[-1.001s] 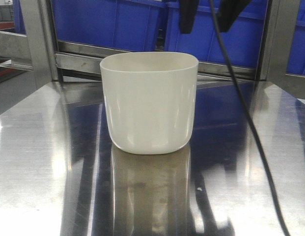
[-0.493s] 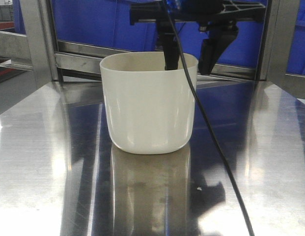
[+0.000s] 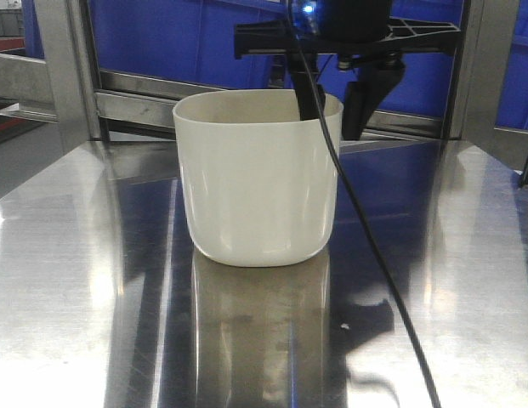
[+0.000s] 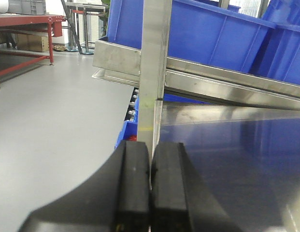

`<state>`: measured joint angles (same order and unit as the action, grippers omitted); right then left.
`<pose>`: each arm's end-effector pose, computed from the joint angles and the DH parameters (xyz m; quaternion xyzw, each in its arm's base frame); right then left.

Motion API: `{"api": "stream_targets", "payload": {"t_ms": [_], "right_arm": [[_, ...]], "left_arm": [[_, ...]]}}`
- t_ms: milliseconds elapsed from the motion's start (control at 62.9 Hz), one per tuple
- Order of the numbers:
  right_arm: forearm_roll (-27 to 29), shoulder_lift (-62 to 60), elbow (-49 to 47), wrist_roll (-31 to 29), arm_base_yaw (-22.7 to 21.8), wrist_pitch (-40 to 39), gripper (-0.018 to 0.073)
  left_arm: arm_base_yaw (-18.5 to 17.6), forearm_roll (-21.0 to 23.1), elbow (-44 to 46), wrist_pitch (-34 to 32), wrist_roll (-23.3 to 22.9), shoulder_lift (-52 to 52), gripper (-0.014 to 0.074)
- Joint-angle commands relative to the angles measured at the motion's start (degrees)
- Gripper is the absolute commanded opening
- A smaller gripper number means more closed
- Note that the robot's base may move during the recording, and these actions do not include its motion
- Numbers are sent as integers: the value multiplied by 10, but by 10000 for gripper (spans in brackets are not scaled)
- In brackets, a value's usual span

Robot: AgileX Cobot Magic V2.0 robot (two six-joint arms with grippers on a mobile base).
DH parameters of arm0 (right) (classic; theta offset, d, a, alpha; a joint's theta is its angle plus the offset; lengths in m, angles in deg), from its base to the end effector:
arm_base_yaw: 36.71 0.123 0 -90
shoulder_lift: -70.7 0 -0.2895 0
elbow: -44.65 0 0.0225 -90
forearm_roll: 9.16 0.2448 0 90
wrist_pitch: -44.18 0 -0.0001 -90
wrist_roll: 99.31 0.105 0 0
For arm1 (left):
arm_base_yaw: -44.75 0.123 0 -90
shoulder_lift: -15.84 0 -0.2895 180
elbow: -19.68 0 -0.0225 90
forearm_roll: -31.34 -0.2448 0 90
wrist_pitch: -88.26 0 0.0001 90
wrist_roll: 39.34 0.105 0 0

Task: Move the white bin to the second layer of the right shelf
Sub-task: 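Lift the white bin off the table with the right gripper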

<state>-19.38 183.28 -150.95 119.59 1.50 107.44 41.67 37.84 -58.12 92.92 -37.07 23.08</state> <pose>0.3187 0.2297 0.2855 -0.0199 0.9814 0.0399 0.1868 0.0596 -0.0042 0.2036 -0.0037 0.7051 -0.0483 0.7075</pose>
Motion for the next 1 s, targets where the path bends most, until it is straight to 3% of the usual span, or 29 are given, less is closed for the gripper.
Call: {"api": "stream_targets", "payload": {"t_ms": [0,32,207,477,842,985], "right_arm": [[-9,-29,-16,-1,-3,-11,74],[-9,-29,-16,-2,-3,-11,33],[-15,-51,-17,-14,-22,-13,77],[-11,-125,11,-142,-100,-28,77],[91,-300,265,-307,-275,-191,77],[136,-371,351,-325,-339,-240,77]], "left_arm": [[-4,1,-16,-50,-3,-8,85],[-4,1,-16,-50,-3,-8,85],[-4,1,-16,-50,-3,-8,85],[-4,1,-16,-50,-3,-8,85],[-4,1,-16,-50,-3,-8,85],[-4,1,-16,-50,-3,-8,85]]}}
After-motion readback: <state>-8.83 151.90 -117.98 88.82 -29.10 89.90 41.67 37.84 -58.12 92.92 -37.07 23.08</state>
